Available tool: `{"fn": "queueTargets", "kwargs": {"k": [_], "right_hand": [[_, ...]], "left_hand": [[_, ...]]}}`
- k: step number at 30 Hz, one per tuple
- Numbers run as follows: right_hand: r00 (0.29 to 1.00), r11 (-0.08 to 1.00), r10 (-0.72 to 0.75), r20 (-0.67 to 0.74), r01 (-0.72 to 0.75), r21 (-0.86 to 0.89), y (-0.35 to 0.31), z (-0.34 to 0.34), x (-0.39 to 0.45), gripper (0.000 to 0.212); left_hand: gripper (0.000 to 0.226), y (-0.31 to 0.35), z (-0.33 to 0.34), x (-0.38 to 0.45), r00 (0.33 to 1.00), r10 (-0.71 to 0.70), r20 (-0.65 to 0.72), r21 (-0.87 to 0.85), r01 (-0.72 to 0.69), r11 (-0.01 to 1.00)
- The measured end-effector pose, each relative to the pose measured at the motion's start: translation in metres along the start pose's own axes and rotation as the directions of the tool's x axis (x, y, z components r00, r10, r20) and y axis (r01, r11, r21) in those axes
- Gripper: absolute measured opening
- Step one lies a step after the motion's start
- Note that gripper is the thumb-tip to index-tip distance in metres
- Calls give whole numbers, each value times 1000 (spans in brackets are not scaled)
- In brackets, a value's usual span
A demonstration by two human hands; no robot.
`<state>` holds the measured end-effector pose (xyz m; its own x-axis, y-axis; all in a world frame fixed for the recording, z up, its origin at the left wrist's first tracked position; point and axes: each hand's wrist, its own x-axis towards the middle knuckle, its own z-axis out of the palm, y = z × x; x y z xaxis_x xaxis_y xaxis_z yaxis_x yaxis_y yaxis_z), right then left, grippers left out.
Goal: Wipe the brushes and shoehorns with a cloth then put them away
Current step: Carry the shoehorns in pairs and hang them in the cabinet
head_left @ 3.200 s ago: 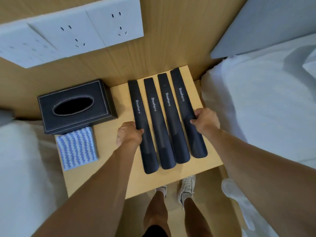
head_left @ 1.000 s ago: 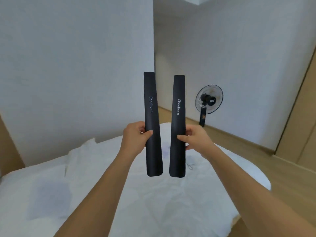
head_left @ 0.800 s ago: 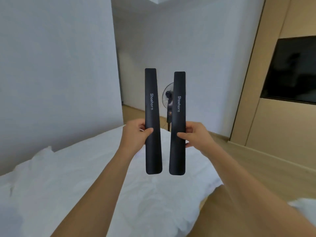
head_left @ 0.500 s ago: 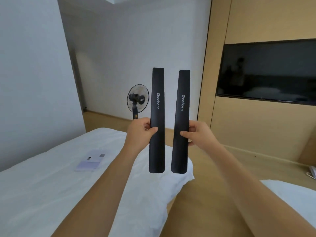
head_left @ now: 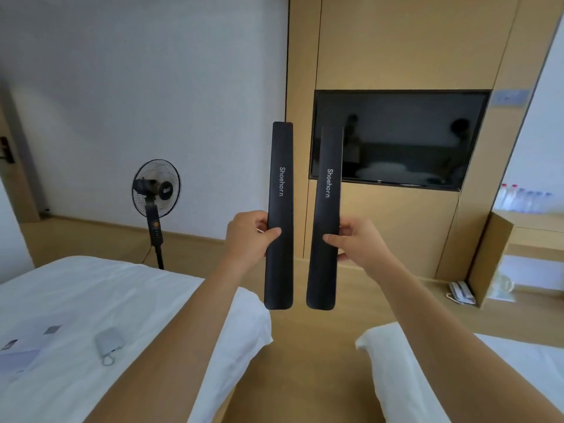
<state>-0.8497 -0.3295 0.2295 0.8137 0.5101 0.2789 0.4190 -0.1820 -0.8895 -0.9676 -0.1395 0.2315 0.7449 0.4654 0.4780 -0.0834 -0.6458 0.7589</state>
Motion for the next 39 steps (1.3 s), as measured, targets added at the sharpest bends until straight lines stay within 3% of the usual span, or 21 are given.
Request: {"fn": "queueTargets", "kwargs": {"k": [9, 22, 39], "right_hand": [[994, 999, 26, -106, -31, -41, 53, -35, 93, 23], [974, 992, 43, -222, -68, -106, 100, -26, 305, 25], [988, 996, 47, -145, -58, -70, 220, -20, 558, 28]], "left_hand": [[8, -32, 81, 109, 995, 79, 61, -87, -74, 993], [7, -118, 150, 328, 973, 167, 157, -178, -138, 974], [2, -232, 256, 533, 985, 100, 138, -137, -81, 987]]}}
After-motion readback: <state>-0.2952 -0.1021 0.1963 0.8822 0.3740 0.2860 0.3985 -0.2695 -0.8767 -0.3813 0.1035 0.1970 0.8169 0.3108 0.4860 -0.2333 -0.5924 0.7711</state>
